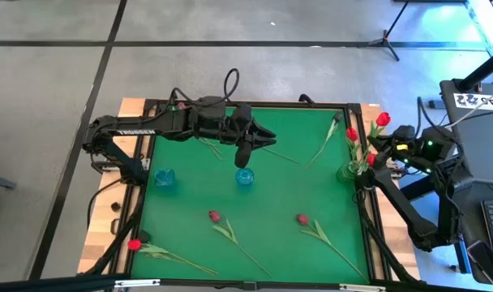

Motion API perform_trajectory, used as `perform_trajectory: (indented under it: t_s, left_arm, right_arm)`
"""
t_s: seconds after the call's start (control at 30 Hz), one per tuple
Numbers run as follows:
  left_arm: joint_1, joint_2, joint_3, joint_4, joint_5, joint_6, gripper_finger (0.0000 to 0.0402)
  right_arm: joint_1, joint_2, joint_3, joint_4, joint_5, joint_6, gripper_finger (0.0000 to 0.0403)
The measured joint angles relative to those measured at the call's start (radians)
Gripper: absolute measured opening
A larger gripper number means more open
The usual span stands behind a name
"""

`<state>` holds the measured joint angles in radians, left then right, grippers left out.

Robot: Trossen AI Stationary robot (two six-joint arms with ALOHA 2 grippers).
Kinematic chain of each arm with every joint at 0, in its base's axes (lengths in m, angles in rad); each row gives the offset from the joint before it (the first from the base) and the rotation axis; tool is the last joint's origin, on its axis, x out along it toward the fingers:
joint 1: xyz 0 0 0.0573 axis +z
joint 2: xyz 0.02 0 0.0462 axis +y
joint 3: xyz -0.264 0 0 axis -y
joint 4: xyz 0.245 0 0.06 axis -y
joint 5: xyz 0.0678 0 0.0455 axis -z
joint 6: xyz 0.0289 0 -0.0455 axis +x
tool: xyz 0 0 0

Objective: Sort flowers into vase by color
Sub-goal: Put the pink flower into the green flower vase

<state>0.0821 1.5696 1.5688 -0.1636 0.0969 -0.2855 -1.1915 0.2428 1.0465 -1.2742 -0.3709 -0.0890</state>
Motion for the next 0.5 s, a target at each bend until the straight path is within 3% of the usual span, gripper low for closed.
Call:
perform_trajectory:
  t_s: [0.23, 0.5]
  left_arm:
    - [0.012, 0.0, 0.0, -0.092, -0.035, -0.019, 0.0098]
    - [0.029, 0.0, 0.0, -0.14, -0.023, -0.098, 0.0134]
  right_arm:
    - [0.0, 0.001, -0.002, -0.117, 0.02, -0.048, 0.0071]
    - [0.0, 0.072, 0.066, -0.217, 0.019, -0.048, 0.0169]
